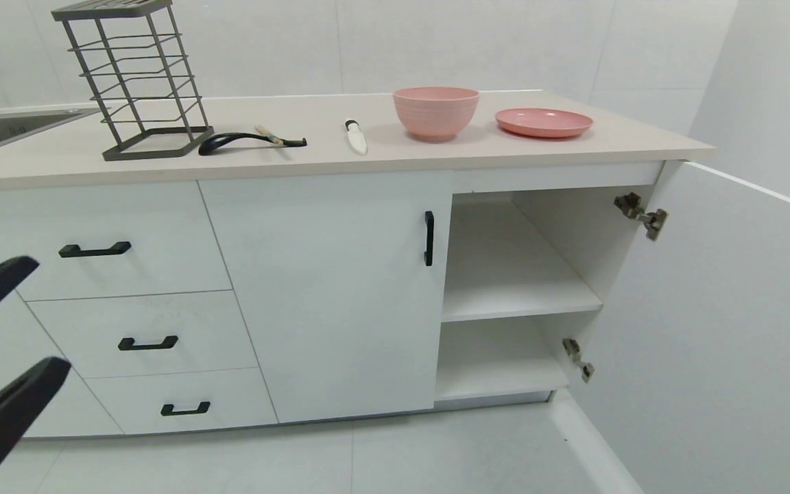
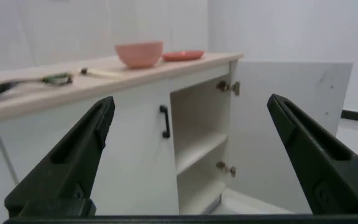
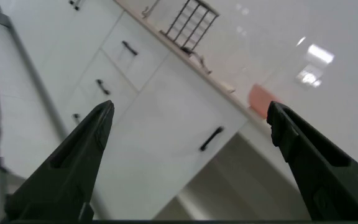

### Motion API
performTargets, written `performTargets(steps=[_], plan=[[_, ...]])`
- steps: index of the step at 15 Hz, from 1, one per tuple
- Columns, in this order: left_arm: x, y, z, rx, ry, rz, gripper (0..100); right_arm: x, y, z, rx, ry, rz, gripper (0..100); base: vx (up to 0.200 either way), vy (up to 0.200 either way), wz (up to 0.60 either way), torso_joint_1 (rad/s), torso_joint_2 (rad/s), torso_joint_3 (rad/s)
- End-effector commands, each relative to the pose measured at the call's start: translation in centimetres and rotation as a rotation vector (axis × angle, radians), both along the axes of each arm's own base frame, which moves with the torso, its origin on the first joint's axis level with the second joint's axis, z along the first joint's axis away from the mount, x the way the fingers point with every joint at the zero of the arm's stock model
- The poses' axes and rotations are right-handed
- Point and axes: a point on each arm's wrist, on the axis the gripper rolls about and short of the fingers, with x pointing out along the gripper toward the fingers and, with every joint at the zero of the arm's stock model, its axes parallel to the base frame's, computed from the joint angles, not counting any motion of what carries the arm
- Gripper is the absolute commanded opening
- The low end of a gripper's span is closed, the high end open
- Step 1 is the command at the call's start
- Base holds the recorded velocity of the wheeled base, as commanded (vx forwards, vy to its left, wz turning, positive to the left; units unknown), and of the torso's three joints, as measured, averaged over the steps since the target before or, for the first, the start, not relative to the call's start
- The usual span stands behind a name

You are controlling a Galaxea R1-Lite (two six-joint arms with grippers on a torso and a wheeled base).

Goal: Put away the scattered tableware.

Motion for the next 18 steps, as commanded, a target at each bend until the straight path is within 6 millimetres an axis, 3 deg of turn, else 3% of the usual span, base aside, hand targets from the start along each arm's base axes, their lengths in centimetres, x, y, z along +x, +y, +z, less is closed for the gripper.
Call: performTargets(steps=[1,2,5,8,10,15,17,18], plan=[[-3.7,1.3,-0.8,-0.007,-0.037,0.101,100,-0.6,-0.2,-0.9,0.01,0.017,0.045,100,0.0,0.0,0.0,0.0,0.0,0.0],[-5.1,1.5,-2.2,0.006,0.011,0.138,100,-0.8,-0.3,-2.0,0.035,0.048,-0.009,100,0.0,0.0,0.0,0.0,0.0,0.0],[-6.9,1.7,-3.5,0.012,0.039,0.153,100,-0.4,-0.5,-2.4,0.126,0.144,-0.119,100,0.0,0.0,0.0,0.0,0.0,0.0],[-8.0,1.8,-5.2,0.026,0.06,0.177,100,0.8,-1.2,-4.3,0.346,0.412,-0.485,100,0.0,0.0,0.0,0.0,0.0,0.0],[-8.5,1.7,-6.2,0.029,0.088,0.203,100,1.1,-1.5,-5.8,0.364,0.548,-0.634,100,0.0,0.0,0.0,0.0,0.0,0.0],[-9.2,1.7,-10.3,0.063,0.191,0.245,100,1.2,-2.0,-6.2,0.417,0.556,-0.839,100,0.0,0.0,0.0,0.0,0.0,0.0],[-9.1,1.8,-10.7,0.126,0.183,0.349,100,1.2,-2.0,-6.2,0.425,0.56,-0.86,100,0.0,0.0,0.0,0.0,0.0,0.0],[-8.9,2.2,-11.2,0.161,0.218,0.536,100,1.2,-2.0,-6.2,0.428,0.562,-0.86,100,0.0,0.0,0.0,0.0,0.0,0.0]])
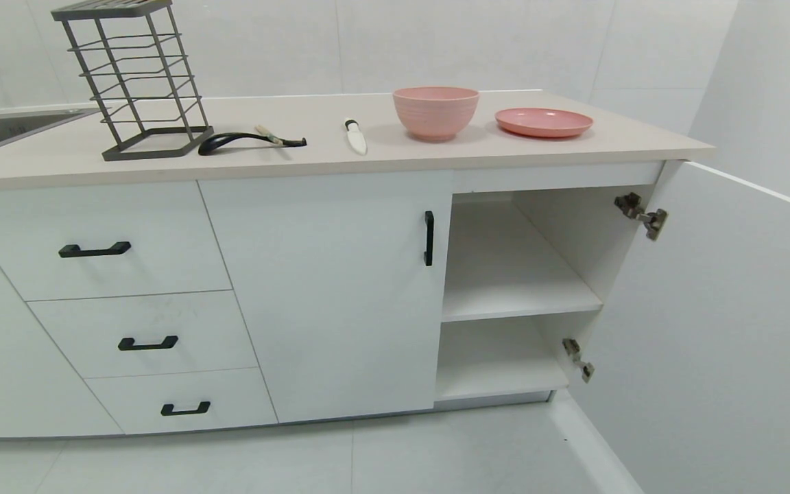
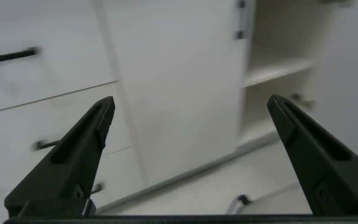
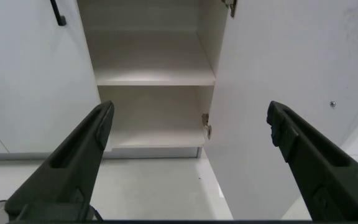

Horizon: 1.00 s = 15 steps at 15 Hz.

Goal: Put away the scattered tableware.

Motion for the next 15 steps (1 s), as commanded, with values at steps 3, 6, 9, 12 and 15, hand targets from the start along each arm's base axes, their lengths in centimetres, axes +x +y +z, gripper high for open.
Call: performTargets(steps=[3,6,9,12,15], plan=[[0.05,0.36,-0.89,0.014,0.062,0.171,100,-0.01,0.0,0.01,0.002,-0.001,-0.002,100,0.0,0.0,0.0,0.0,0.0,0.0],[0.05,0.25,-1.04,0.013,0.075,0.121,100,0.0,-0.01,-0.05,0.043,0.007,-0.005,100,0.0,0.0,0.0,0.0,0.0,0.0],[0.07,0.36,-1.21,0.007,0.093,0.171,100,0.0,-0.01,-0.05,0.048,0.008,-0.005,100,0.0,0.0,0.0,0.0,0.0,0.0],[0.1,0.6,-1.48,-0.059,0.131,0.274,100,0.0,-0.07,-0.07,0.046,0.008,-0.032,100,0.0,0.0,0.0,0.0,0.0,0.0],[0.1,0.6,-1.48,-0.061,0.131,0.271,100,0.0,-0.07,-0.07,0.046,0.008,-0.034,100,0.0,0.0,0.0,0.0,0.0,0.0]])
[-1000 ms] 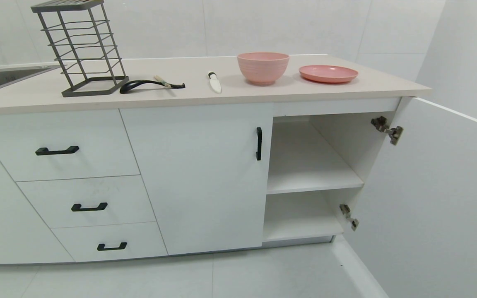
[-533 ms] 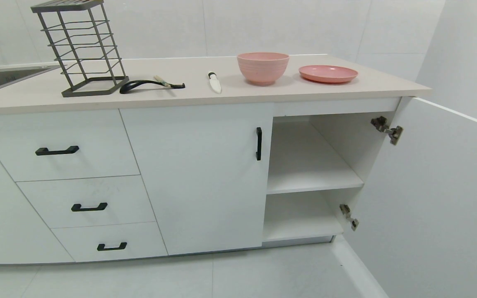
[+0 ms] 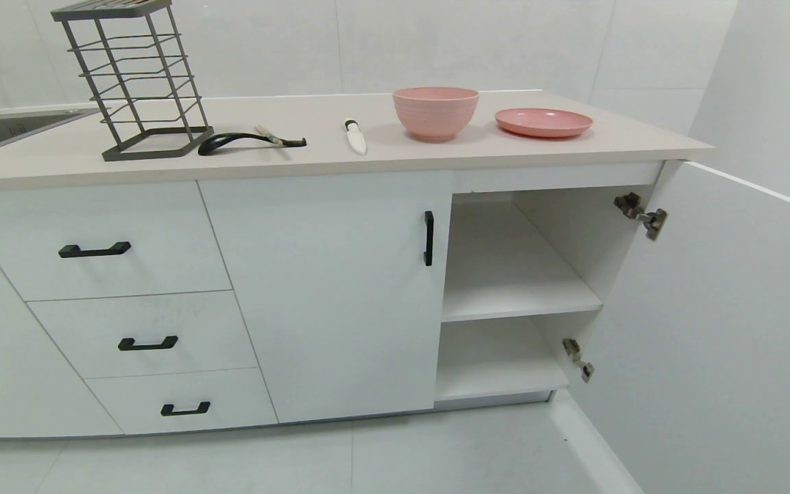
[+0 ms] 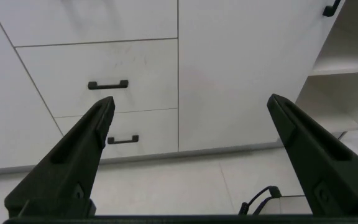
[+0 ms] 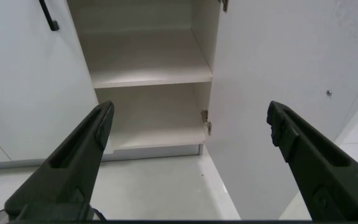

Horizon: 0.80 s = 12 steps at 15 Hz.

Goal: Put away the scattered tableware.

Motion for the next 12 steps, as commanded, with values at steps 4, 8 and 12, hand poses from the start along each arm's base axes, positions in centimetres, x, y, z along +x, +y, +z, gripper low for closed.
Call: performTargets(steps=[4,8,12], plan=[[0.02,0.02,0.01,0.001,0.002,0.008,100,0.0,0.01,0.0,0.0,0.0,0.003,100,0.0,0.0,0.0,0.0,0.0,0.0],[0.02,0.02,0.01,0.001,0.002,0.008,100,0.0,0.0,0.0,0.0,0.0,0.001,100,0.0,-0.15,0.0,0.001,0.01,0.001],[0.02,0.02,0.01,-0.001,0.003,0.008,100,0.0,0.0,0.0,0.0,0.0,0.001,100,0.0,-0.05,0.0,0.002,0.0,-0.002]])
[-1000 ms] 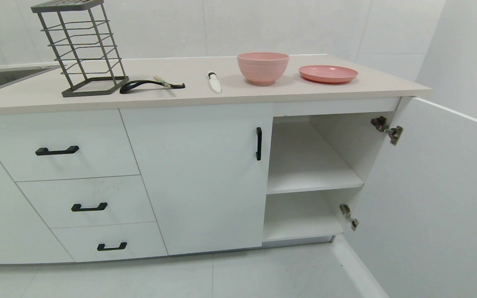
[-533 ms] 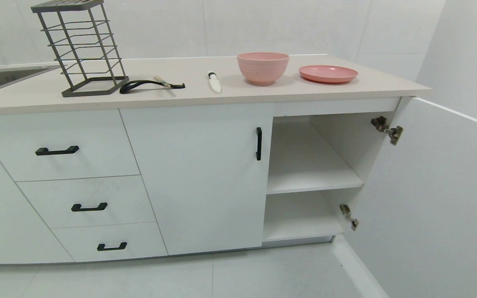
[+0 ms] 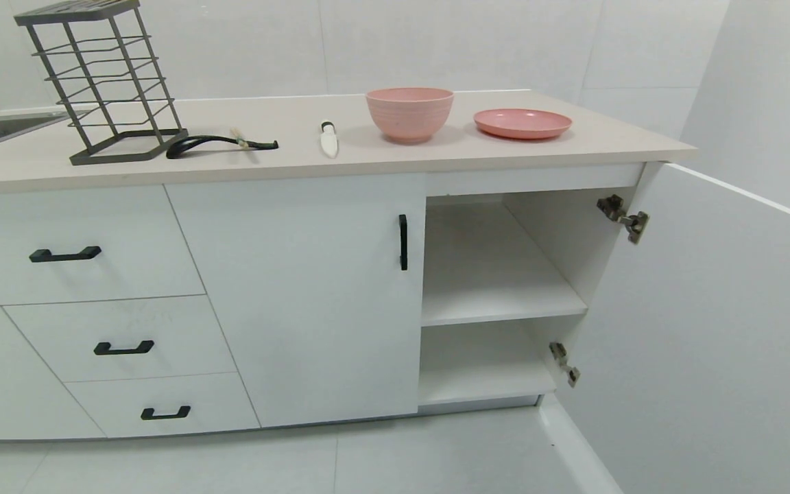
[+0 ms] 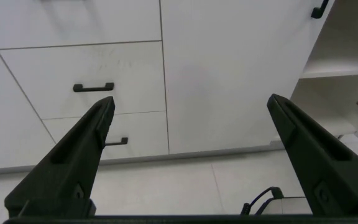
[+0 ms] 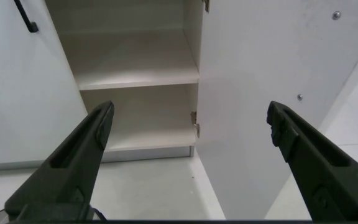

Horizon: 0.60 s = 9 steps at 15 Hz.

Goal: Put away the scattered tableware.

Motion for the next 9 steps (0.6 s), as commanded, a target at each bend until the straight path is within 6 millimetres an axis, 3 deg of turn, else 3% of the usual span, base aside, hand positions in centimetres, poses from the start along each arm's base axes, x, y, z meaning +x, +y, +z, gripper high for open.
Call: performTargets(steps=[1,5,8,9], plan=[[0.01,0.0,0.01,-0.002,0.001,0.001,100,0.0,0.0,0.0,0.0,-0.001,0.0,100,0.0,0.0,0.0,0.0,0.0,0.0],[0.01,0.01,0.01,-0.006,0.001,0.003,100,0.0,0.0,0.0,0.0,-0.001,0.0,100,0.0,0.0,0.0,0.0,0.0,0.0],[0.01,0.01,0.01,-0.006,0.001,0.003,100,0.0,0.0,0.0,0.0,-0.001,0.0,100,0.2,-0.2,0.0,0.004,-0.01,0.004],[0.01,0.01,0.01,-0.006,0.001,0.003,100,0.0,0.0,0.0,0.0,-0.001,0.0,100,0.2,0.0,0.0,0.002,0.0,0.002]])
